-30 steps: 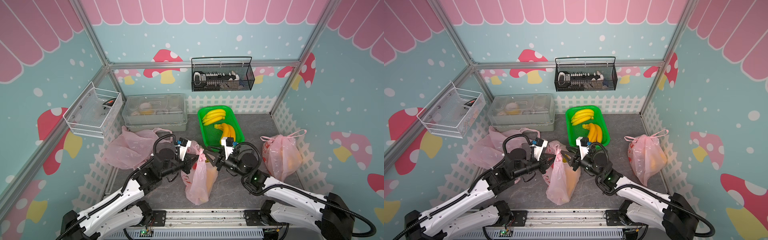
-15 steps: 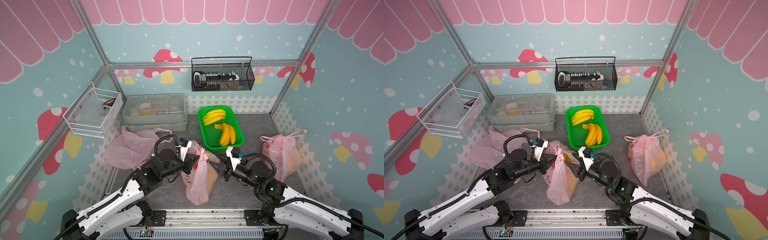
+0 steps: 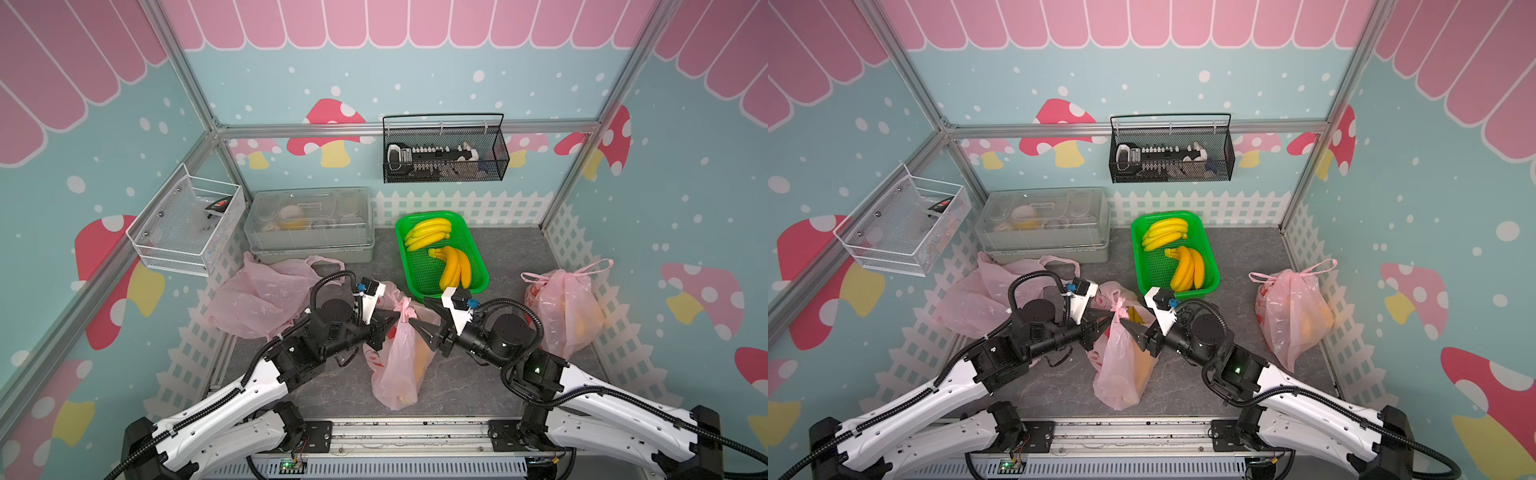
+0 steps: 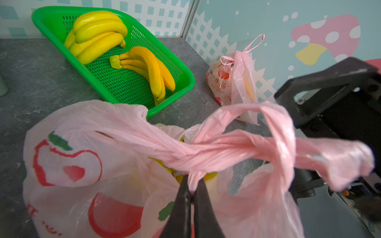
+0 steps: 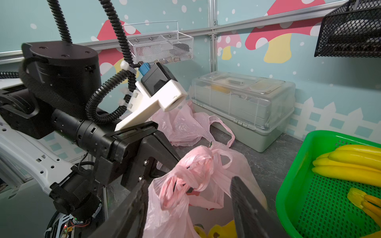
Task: Place the banana into a plastic bag & tie a knot
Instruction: Tie the plastic bag at the center of the board.
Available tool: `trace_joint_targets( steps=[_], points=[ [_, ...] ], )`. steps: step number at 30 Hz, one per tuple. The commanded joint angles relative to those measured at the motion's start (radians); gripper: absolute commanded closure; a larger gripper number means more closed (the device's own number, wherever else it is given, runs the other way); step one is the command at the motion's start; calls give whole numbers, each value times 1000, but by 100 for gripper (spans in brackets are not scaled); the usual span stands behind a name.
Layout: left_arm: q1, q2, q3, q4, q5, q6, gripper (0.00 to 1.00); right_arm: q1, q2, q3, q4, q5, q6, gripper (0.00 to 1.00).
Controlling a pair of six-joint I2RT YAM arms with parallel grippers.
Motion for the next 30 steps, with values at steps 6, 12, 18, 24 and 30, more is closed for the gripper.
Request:
trace_joint_targets(
  steps=[6, 12, 18, 24, 30],
  points=[
    [-14, -5, 28, -13, -13, 24, 100, 6, 42, 33, 77, 1, 12, 47],
    [-16, -3, 27, -13, -15, 23, 100, 5, 54, 44, 76, 4, 14, 60],
    [-16, -6, 25, -13, -21, 22, 100, 5, 59, 54, 61, 5, 15, 85],
    [-16, -41, 8, -26, -69, 9, 100, 6, 40, 50, 6, 67, 16, 100],
    [25, -136, -50, -95, -165, -45, 100, 5, 12, 37, -122, 233, 15, 100]
  ],
)
